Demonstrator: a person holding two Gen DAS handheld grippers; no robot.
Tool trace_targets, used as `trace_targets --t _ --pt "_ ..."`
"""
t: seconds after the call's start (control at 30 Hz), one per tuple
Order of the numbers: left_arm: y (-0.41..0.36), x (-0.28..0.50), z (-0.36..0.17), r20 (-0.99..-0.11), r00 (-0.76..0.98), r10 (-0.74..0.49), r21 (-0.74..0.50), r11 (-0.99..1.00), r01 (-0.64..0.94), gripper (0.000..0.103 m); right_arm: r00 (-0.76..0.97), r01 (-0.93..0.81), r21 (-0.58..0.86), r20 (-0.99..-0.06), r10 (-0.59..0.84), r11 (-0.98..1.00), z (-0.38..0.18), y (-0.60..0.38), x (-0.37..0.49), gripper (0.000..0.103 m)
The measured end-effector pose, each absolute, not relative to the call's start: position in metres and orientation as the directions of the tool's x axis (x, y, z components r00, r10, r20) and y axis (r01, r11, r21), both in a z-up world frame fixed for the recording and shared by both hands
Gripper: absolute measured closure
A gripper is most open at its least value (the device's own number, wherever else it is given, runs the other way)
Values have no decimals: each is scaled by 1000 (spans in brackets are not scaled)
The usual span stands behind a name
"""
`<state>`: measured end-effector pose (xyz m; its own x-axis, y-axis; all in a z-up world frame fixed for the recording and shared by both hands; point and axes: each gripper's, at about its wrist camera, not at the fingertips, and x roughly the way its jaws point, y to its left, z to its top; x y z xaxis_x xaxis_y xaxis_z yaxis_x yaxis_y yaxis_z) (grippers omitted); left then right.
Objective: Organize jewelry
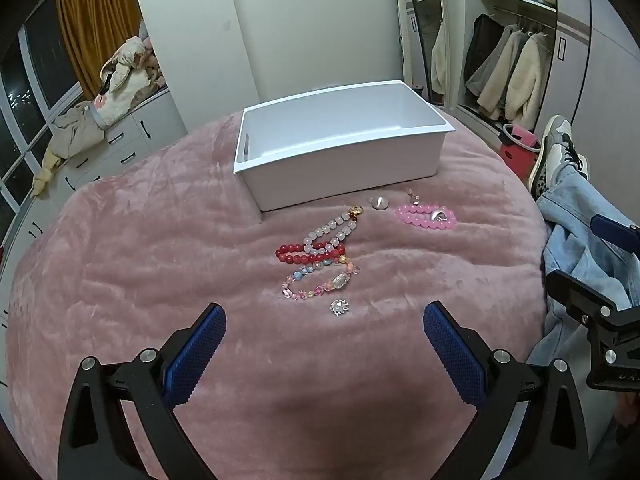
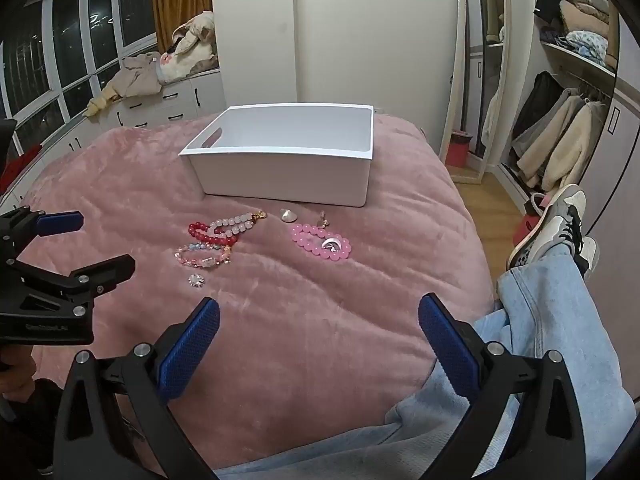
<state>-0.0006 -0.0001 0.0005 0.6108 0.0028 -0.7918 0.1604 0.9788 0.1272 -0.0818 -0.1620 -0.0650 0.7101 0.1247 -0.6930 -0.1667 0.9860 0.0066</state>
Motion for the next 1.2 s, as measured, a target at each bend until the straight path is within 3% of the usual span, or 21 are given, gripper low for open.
trace_targets --t 1.2 --pt "0 -5 -5 -796 605 10 135 978 162 3 699 -154 25 -703 127 988 -73 -168 -78 5"
